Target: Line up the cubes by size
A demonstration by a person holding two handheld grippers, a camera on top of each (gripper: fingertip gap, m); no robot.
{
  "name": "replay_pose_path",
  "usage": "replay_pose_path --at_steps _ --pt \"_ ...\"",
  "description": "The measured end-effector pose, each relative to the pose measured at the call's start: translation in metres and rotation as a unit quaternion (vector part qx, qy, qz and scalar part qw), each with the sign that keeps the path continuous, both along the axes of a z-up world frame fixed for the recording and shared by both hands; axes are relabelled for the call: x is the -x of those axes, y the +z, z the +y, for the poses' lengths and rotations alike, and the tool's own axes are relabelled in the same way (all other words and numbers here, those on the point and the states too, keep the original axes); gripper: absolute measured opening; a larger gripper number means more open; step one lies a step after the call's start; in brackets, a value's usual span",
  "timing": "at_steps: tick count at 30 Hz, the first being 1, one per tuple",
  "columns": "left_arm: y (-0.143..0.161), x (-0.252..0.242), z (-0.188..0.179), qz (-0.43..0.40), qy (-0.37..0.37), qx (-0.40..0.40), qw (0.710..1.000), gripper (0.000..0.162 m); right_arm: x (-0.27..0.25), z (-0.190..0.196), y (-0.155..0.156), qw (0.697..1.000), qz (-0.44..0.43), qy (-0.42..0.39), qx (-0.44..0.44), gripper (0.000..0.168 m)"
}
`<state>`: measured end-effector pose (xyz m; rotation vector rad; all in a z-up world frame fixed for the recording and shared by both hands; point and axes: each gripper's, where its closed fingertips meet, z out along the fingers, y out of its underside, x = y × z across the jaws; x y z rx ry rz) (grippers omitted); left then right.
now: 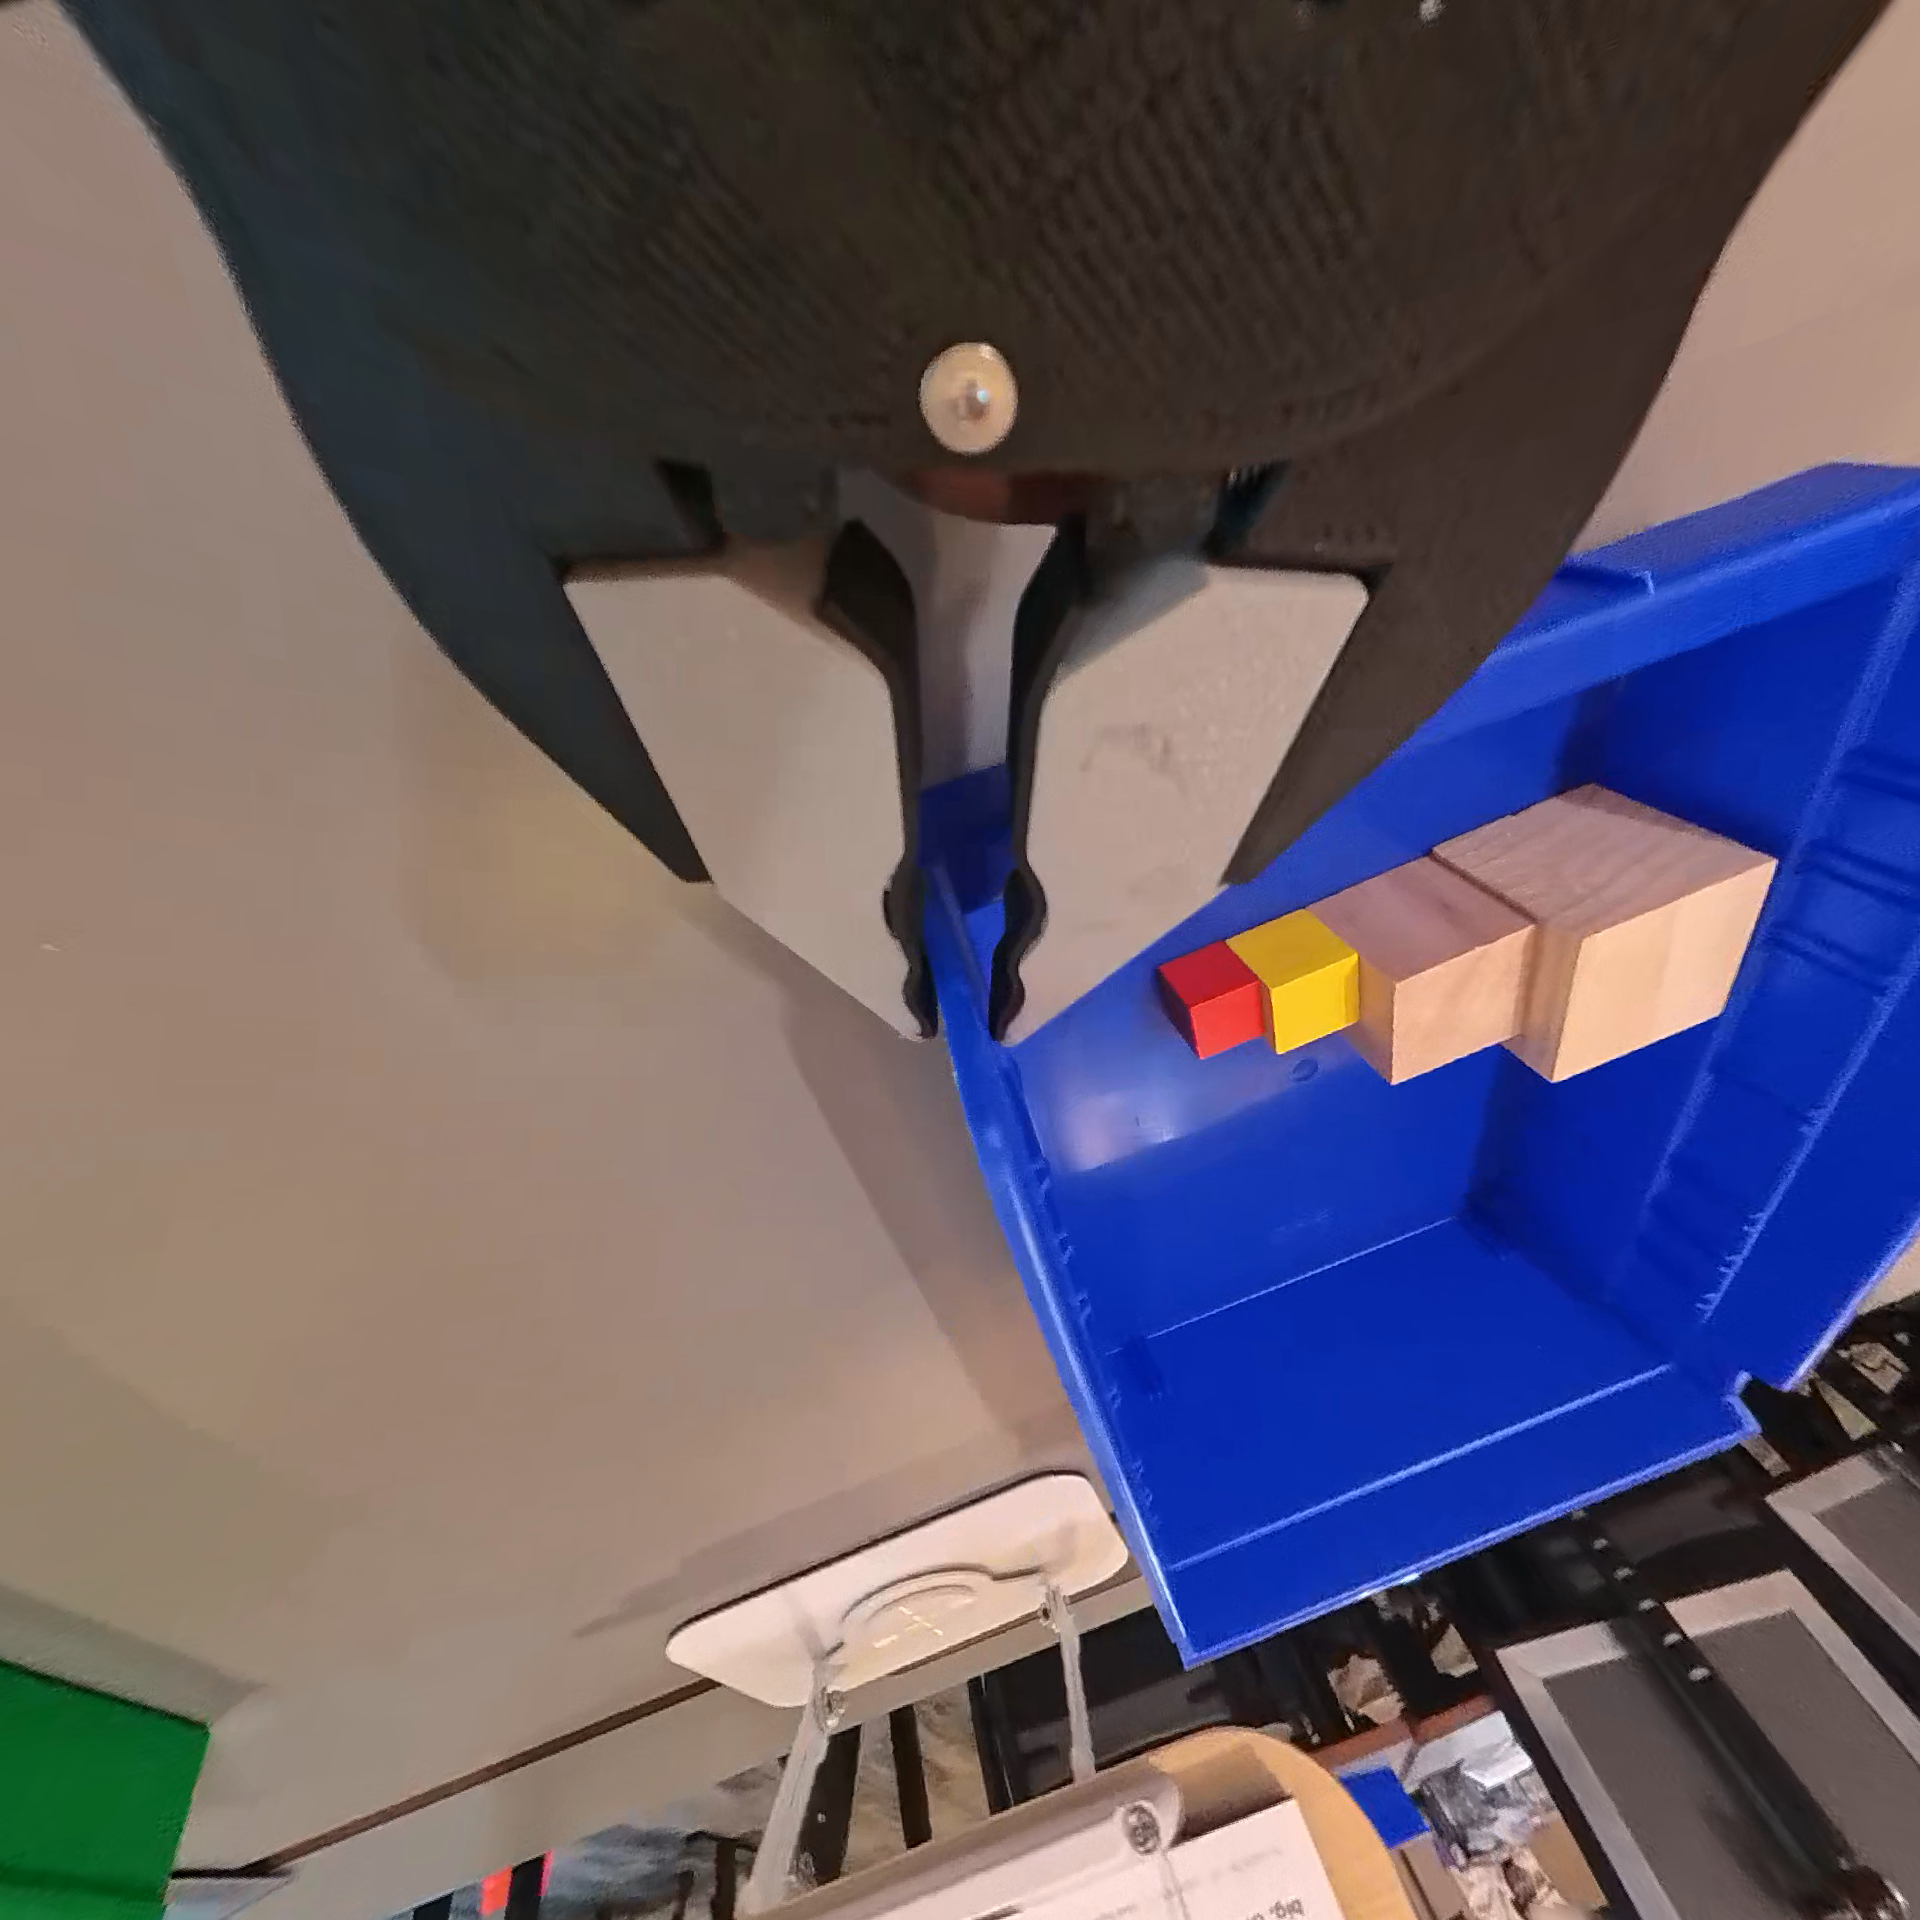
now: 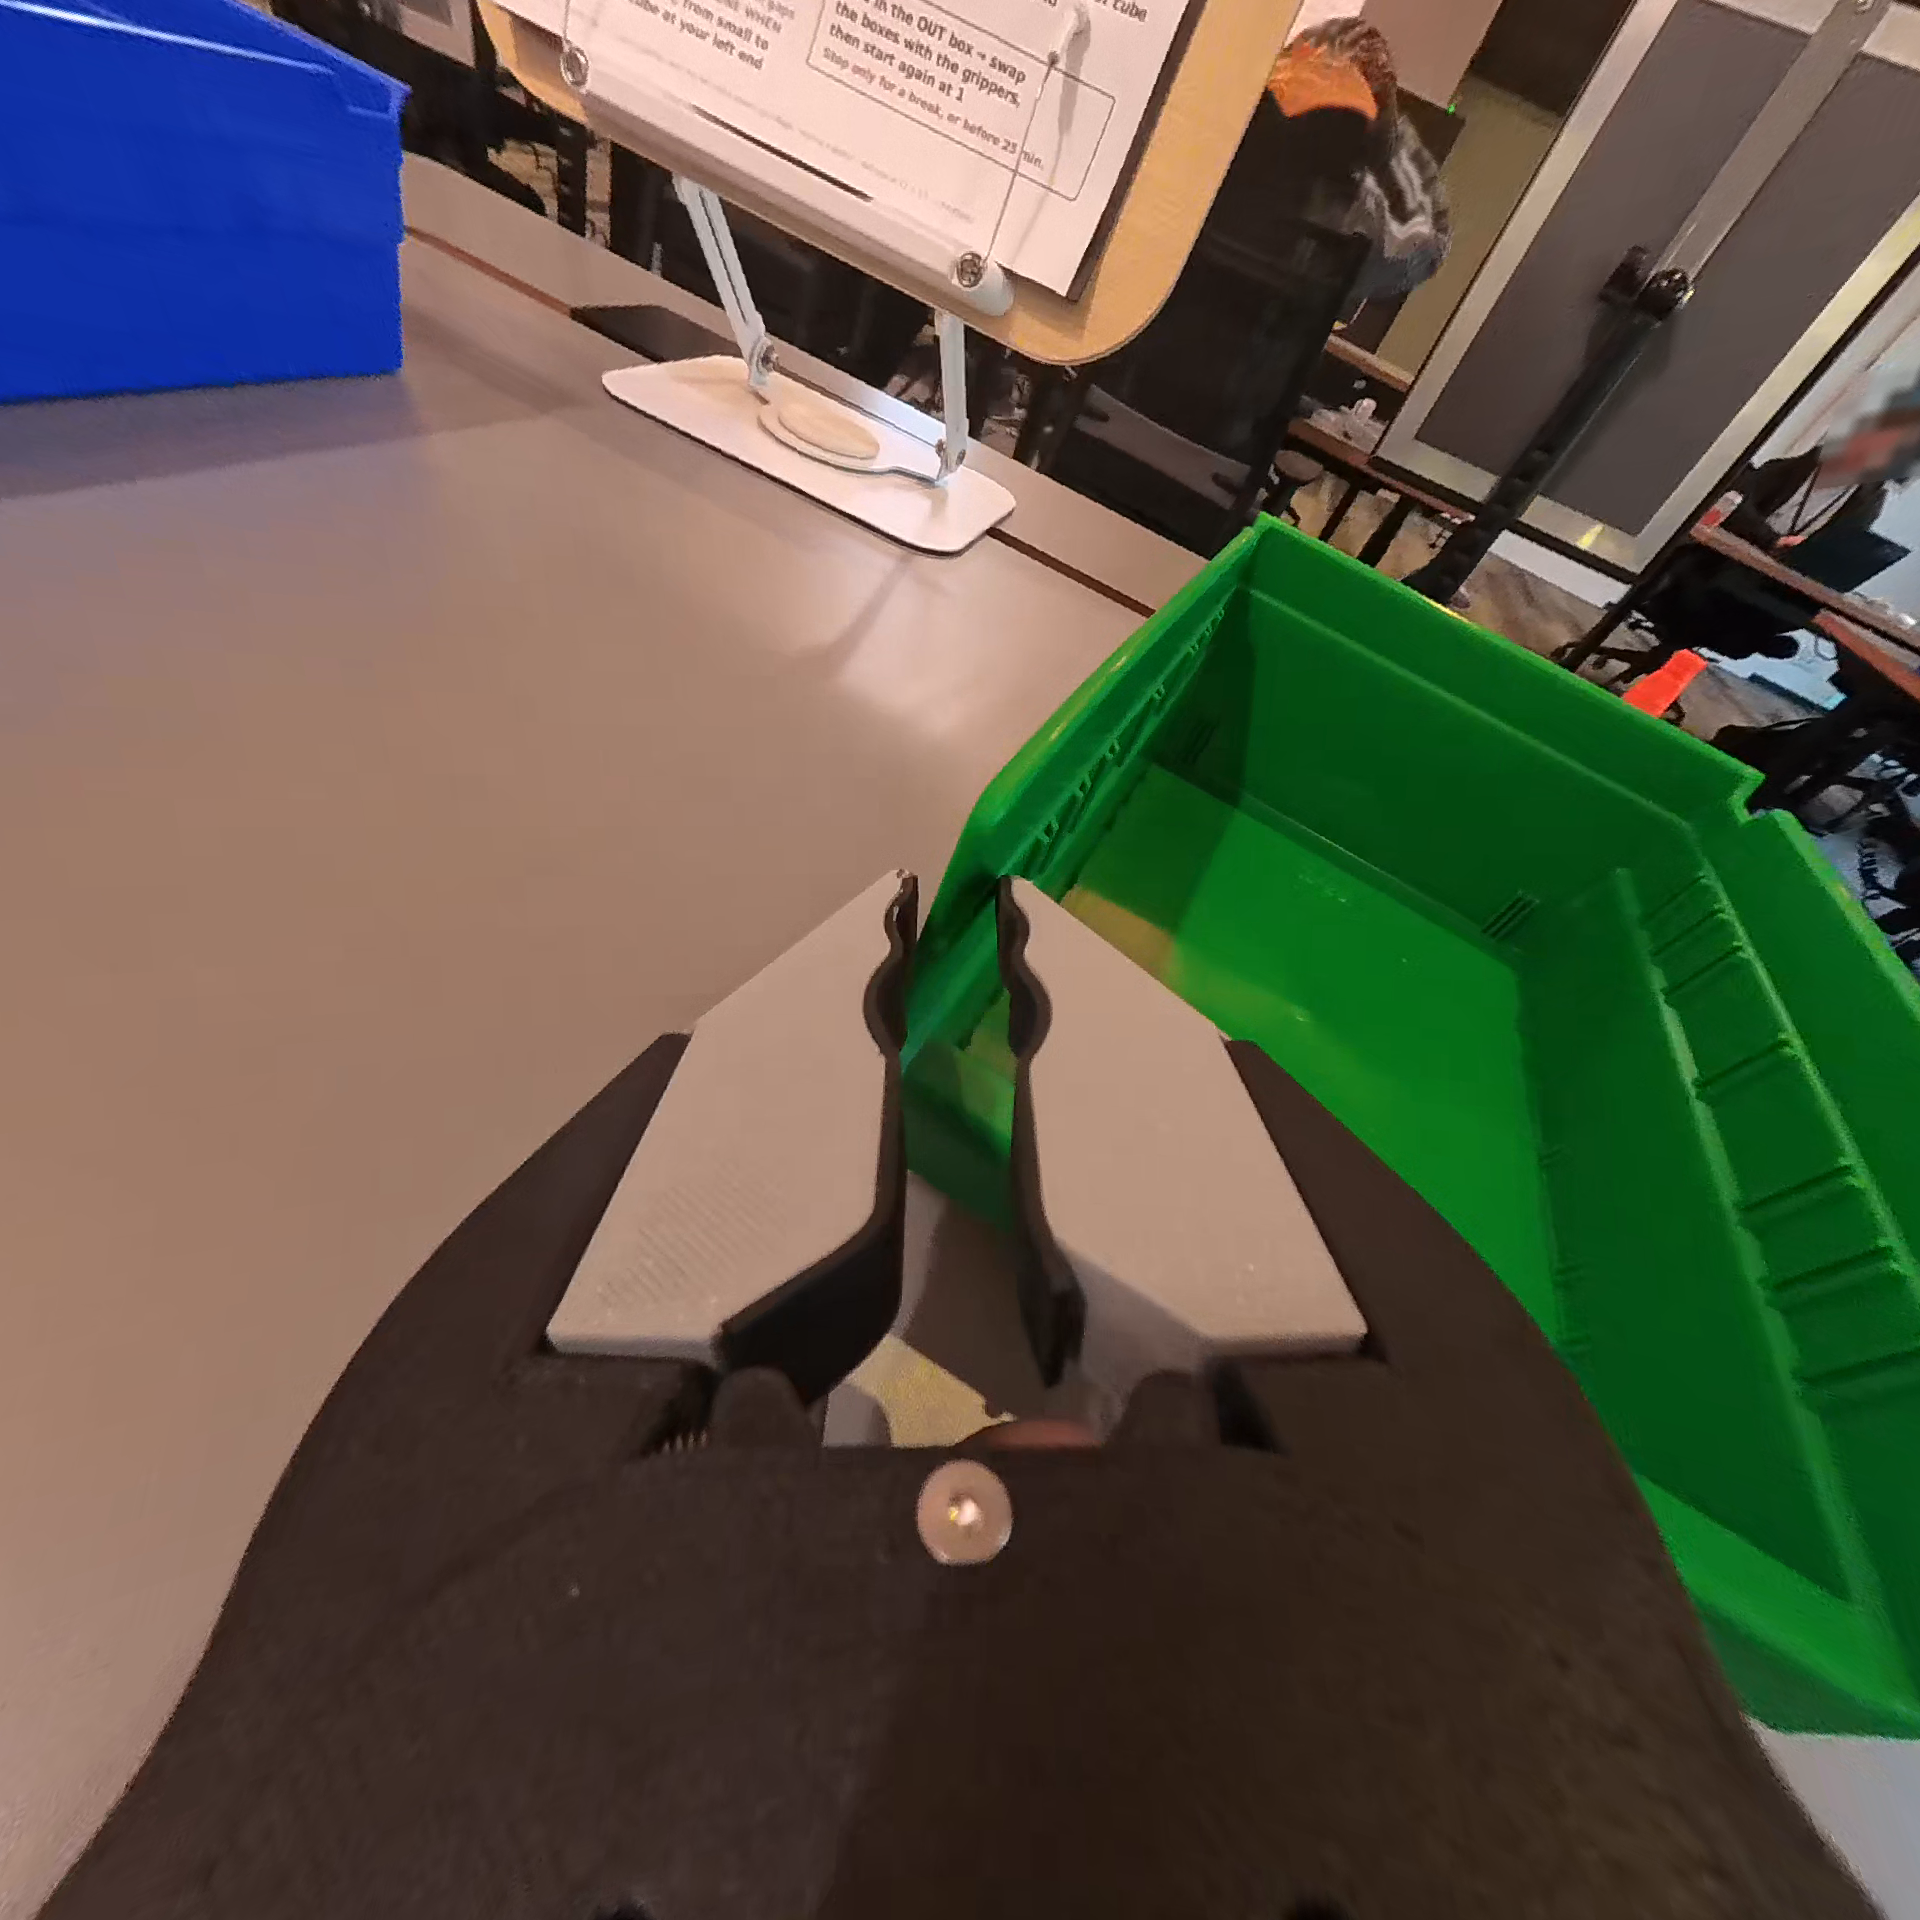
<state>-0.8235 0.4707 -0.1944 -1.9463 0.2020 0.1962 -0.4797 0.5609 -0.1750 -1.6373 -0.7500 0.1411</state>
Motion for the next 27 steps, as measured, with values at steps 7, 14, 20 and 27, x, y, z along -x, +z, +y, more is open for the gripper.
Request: replay_pose_path --at_steps 7,14,20,27 --pt "0.025 -0.003 -0.01 -0.057 -0.03 -0.031 0.997 0.05 -0.003 -0.011 0.024 0.996 0.073 0.034 -0.033 0.027" --pt "0.099 -0.023 -0.025 -0.064 -0.085 -0.117 0.987 0.057 0.024 -0.031 0.053 0.985 0.132 0.1 -0.056 0.03" --pt "0.104 -0.046 -0.007 -0.045 -0.142 -0.093 0.984 0.068 0.123 -0.041 0.043 0.978 0.039 0.203 0.02 0.048" --pt "0.088 -0.018 0.022 -0.038 -0.124 -0.049 0.99 0.068 0.193 0.013 0.033 0.972 0.047 0.23 0.028 0.052"
